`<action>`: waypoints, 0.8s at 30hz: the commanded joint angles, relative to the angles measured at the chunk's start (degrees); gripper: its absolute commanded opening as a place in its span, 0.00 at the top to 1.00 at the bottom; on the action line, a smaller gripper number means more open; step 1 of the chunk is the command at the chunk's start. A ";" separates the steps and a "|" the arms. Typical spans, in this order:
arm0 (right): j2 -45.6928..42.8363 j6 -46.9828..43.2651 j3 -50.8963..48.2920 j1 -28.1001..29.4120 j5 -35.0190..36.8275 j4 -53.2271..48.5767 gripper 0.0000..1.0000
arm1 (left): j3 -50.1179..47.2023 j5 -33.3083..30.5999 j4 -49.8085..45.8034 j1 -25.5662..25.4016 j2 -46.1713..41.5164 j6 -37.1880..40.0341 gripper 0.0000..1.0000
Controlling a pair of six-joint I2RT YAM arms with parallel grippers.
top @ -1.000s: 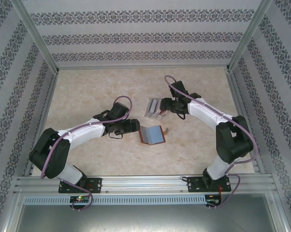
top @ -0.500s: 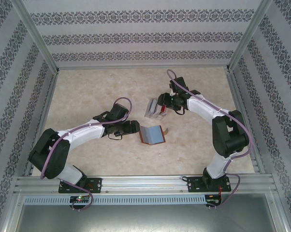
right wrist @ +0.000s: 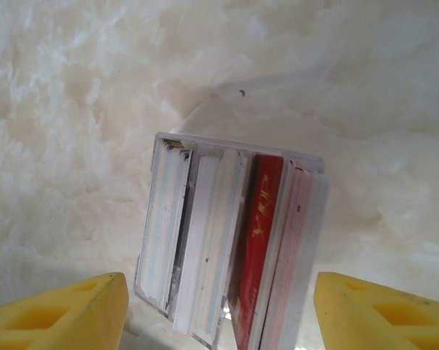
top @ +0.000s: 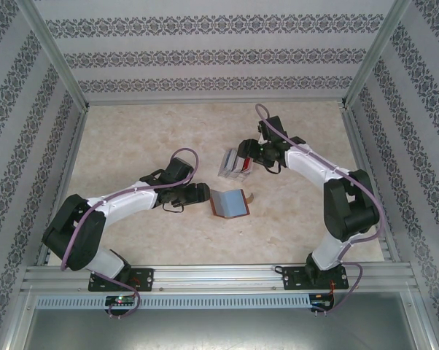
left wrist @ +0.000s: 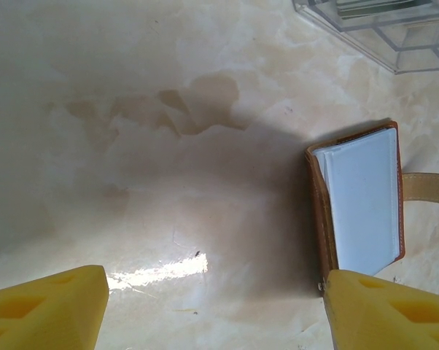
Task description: Put the credit cards into the card holder
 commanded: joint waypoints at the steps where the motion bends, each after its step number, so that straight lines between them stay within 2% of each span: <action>1: -0.63 1.34 -1.39 -0.91 2.94 -0.31 0.31 | -0.19 -1.18 -0.09 -0.61 -2.33 0.72 0.22; 8: 4.61 3.23 -2.42 -0.75 -4.00 3.62 0.34 | -0.74 -1.49 0.09 -0.60 -3.00 0.34 0.22; 10: 4.89 3.92 -3.06 -0.73 -5.50 5.68 0.43 | -0.10 -1.39 -0.93 -0.60 -2.58 0.72 0.22; 15: 2.07 2.94 -3.98 -0.72 -4.44 6.42 0.53 | -1.03 -1.71 -0.22 -0.60 -3.40 0.35 0.22; 24: 1.32 0.83 -3.72 -0.83 -4.42 4.89 0.57 | 0.69 -0.33 -1.12 -0.61 -0.73 1.05 0.22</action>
